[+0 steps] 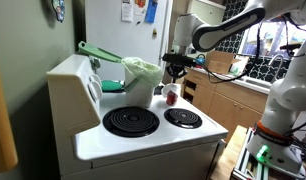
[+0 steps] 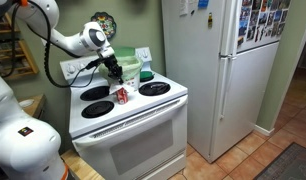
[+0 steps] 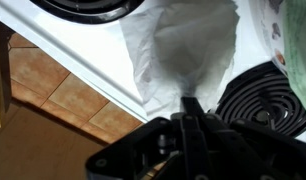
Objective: Use the paper towel to lift the coke can and throw it in the bin
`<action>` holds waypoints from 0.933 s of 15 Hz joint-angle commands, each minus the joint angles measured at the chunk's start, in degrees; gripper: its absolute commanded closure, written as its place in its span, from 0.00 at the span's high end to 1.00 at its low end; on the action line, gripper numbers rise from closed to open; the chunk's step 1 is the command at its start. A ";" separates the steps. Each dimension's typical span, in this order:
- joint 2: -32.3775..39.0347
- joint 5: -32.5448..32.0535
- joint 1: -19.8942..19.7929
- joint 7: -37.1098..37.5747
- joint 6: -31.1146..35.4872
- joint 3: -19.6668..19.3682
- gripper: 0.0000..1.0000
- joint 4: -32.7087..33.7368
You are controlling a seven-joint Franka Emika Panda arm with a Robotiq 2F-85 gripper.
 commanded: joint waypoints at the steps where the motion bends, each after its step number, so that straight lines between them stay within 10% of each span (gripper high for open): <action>1: -2.60 -0.67 -0.25 0.32 1.19 0.14 0.00 -1.80; 2: -3.01 -0.10 -0.20 -0.89 1.58 -0.07 0.25 -2.01; 14: -7.40 12.76 -0.39 -43.24 3.46 -4.92 1.00 -6.43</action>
